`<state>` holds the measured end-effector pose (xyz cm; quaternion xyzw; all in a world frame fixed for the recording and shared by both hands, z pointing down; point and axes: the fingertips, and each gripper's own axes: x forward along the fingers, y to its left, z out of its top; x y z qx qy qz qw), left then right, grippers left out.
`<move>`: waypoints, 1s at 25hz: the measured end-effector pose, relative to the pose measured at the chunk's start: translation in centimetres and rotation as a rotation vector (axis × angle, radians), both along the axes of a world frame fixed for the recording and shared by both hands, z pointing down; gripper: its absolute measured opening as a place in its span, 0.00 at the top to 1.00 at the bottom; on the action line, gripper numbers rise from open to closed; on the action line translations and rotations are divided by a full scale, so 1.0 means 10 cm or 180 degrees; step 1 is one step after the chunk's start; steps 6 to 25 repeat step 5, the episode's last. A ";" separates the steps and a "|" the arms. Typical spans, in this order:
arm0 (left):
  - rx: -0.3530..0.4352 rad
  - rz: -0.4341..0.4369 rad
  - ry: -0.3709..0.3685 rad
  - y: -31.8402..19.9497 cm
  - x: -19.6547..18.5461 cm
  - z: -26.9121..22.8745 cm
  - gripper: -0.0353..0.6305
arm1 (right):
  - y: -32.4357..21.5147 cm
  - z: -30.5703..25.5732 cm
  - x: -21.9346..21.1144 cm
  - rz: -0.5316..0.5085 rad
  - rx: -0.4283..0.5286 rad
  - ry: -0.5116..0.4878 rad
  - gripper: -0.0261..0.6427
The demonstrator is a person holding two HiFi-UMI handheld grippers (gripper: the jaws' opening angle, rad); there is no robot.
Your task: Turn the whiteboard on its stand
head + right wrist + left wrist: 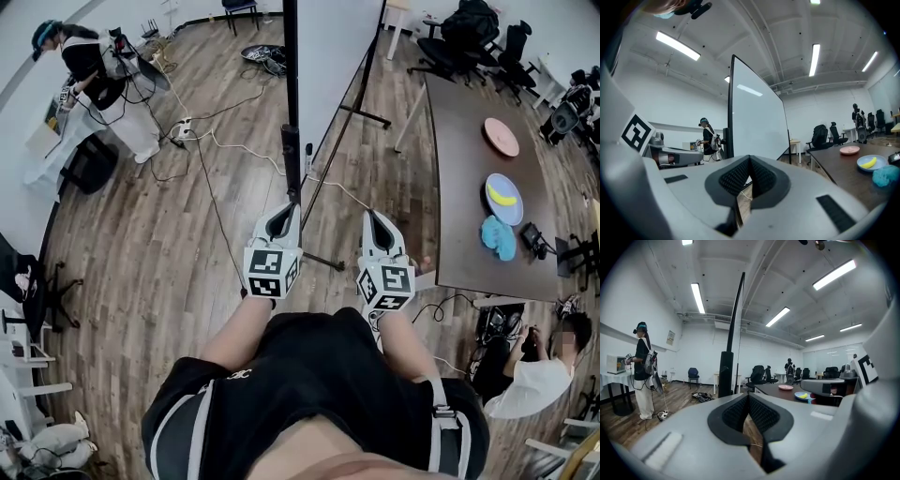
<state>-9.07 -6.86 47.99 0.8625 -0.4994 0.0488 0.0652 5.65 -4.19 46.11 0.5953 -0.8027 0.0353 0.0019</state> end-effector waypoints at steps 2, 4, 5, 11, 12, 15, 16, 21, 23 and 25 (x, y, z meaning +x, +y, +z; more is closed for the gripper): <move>-0.0002 0.0005 -0.0004 0.00 0.02 0.01 0.93 | 0.00 0.01 0.01 -0.0018 -0.0008 0.0007 0.95; -0.0004 0.0010 -0.0008 0.00 0.05 0.02 0.93 | 0.00 0.03 0.02 -0.0038 -0.0014 0.0018 0.95; -0.0005 0.0013 -0.0010 -0.01 0.06 0.02 0.93 | 0.00 0.03 0.03 -0.0047 -0.0017 0.0025 0.95; -0.0005 0.0013 -0.0010 -0.01 0.06 0.02 0.93 | 0.00 0.03 0.03 -0.0047 -0.0017 0.0025 0.95; -0.0005 0.0013 -0.0010 -0.01 0.06 0.02 0.93 | 0.00 0.03 0.03 -0.0047 -0.0017 0.0025 0.95; -0.0005 0.0013 -0.0010 -0.01 0.06 0.02 0.93 | 0.00 0.03 0.03 -0.0047 -0.0017 0.0025 0.95; -0.0005 0.0013 -0.0010 -0.01 0.06 0.02 0.93 | 0.00 0.03 0.03 -0.0047 -0.0017 0.0025 0.95; -0.0005 0.0013 -0.0010 -0.01 0.06 0.02 0.93 | 0.00 0.03 0.03 -0.0047 -0.0017 0.0025 0.95; -0.0005 0.0013 -0.0010 -0.01 0.06 0.02 0.93 | 0.00 0.03 0.03 -0.0047 -0.0017 0.0025 0.95; -0.0005 0.0013 -0.0010 -0.01 0.06 0.02 0.93 | 0.00 0.03 0.03 -0.0047 -0.0017 0.0025 0.95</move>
